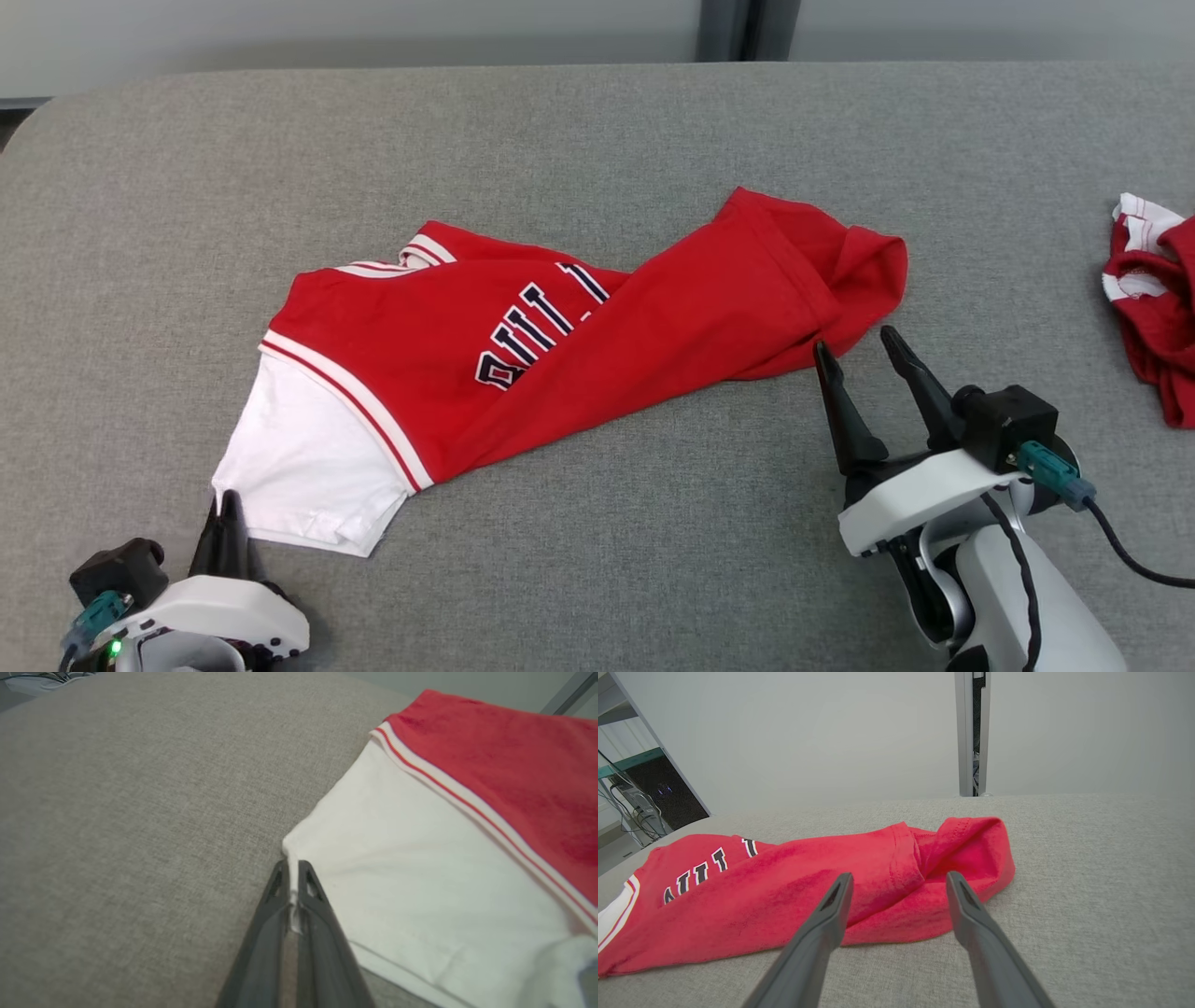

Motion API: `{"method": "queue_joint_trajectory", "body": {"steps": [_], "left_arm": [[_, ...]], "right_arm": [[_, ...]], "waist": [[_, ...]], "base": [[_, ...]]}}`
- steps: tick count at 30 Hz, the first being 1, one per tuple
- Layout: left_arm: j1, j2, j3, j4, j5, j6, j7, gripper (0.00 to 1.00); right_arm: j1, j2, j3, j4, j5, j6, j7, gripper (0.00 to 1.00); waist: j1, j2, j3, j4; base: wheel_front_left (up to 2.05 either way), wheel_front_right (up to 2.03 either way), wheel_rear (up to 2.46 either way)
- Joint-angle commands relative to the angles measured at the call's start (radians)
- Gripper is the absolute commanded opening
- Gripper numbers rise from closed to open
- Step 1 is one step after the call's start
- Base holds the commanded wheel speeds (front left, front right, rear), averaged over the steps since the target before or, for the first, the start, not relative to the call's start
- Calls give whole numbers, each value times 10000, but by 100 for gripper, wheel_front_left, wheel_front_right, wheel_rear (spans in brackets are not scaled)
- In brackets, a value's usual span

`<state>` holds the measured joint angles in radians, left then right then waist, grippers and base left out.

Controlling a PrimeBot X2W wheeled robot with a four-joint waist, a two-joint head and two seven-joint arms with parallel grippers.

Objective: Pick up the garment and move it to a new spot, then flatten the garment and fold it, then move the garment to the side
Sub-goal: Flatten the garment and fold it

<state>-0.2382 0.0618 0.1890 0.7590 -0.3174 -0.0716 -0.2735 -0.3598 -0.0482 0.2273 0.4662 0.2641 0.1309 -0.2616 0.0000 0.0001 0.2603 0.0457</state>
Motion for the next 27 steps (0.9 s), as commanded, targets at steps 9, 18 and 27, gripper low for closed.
{"method": "queue_joint_trajectory", "body": {"steps": [9, 18, 27], "left_arm": [[-239, -211, -836, 362, -277, -341, 205, 0], [-335, -230, -1252, 30, -267, -333, 216, 0], [-274, -109, -1059, -1088, 0, -312, 97, 0]], "right_arm": [[-675, -55, -213, 435, -32, -1, -46, 100], [-1037, -56, -287, 1132, 102, -1, -46, 20], [-992, -64, -372, 586, 643, -3, -47, 0]], "waist": [[0, -1, 356, 345], [0, -1, 551, 524], [0, -1, 333, 517]], "base": [[0, 0, 0], [0, 0, 0], [0, 0, 0]]}}
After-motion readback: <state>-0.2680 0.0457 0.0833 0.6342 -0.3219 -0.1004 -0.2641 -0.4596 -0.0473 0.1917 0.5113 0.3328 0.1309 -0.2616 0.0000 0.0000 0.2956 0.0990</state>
